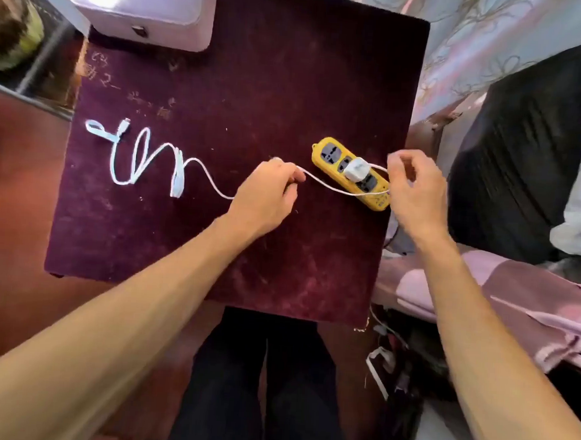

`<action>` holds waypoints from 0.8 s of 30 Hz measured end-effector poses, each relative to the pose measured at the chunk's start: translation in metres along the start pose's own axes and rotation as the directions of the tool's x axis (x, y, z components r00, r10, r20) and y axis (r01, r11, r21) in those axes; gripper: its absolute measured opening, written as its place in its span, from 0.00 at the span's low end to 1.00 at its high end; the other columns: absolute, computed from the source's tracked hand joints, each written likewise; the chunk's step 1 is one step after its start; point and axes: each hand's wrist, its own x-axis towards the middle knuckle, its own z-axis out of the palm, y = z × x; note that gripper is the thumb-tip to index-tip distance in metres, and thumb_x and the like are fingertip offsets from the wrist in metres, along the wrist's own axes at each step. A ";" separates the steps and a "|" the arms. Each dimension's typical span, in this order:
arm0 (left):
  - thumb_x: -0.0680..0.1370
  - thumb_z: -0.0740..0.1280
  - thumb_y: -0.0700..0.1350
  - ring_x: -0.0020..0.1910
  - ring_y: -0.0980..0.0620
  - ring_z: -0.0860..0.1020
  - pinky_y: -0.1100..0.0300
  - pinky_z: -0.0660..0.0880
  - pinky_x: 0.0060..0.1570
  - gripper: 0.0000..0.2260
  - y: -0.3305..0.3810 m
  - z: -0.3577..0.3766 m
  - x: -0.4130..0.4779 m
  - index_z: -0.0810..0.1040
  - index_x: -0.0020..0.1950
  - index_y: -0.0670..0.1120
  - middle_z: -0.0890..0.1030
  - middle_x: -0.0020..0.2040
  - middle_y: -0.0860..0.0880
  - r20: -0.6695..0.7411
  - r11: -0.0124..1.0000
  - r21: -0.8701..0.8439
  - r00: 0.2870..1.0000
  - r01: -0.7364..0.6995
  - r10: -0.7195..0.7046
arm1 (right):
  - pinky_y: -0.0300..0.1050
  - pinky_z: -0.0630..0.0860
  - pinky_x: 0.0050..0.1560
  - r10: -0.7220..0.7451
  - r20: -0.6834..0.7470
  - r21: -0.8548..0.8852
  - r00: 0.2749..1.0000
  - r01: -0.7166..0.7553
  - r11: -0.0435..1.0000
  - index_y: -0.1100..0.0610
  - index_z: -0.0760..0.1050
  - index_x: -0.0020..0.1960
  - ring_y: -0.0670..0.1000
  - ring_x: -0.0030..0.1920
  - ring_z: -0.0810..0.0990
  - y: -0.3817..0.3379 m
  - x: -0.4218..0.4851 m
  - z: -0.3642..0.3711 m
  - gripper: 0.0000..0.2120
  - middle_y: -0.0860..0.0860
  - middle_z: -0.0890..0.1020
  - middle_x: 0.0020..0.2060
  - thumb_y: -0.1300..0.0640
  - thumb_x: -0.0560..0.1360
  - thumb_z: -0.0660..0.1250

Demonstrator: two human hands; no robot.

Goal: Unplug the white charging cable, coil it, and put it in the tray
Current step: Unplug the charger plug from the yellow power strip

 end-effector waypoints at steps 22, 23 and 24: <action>0.74 0.73 0.58 0.63 0.43 0.70 0.43 0.73 0.63 0.31 -0.028 0.050 0.103 0.69 0.75 0.57 0.72 0.69 0.47 0.139 0.954 0.144 0.959 -0.264 0.245 | 0.57 0.80 0.57 -0.147 0.458 -0.441 0.877 0.367 0.819 0.46 0.80 0.64 0.51 0.58 0.82 -0.010 0.035 0.012 0.21 0.46 0.85 0.58 0.38 0.74 0.72; 0.74 0.73 0.57 0.63 0.44 0.69 0.43 0.72 0.63 0.30 -0.030 0.051 0.102 0.69 0.75 0.58 0.72 0.69 0.47 0.128 0.962 0.115 0.964 -0.249 0.235 | 0.57 0.80 0.57 -0.149 0.471 -0.485 0.870 0.396 0.779 0.46 0.79 0.64 0.52 0.59 0.82 -0.015 0.037 0.012 0.21 0.46 0.85 0.58 0.38 0.74 0.71; 0.74 0.74 0.57 0.64 0.44 0.69 0.43 0.72 0.64 0.30 -0.032 0.052 0.101 0.70 0.75 0.59 0.72 0.70 0.48 0.117 0.971 0.072 0.969 -0.227 0.218 | 0.56 0.80 0.56 -0.153 0.480 -0.531 0.864 0.425 0.732 0.46 0.79 0.64 0.54 0.59 0.81 -0.021 0.038 0.014 0.23 0.47 0.85 0.58 0.36 0.75 0.69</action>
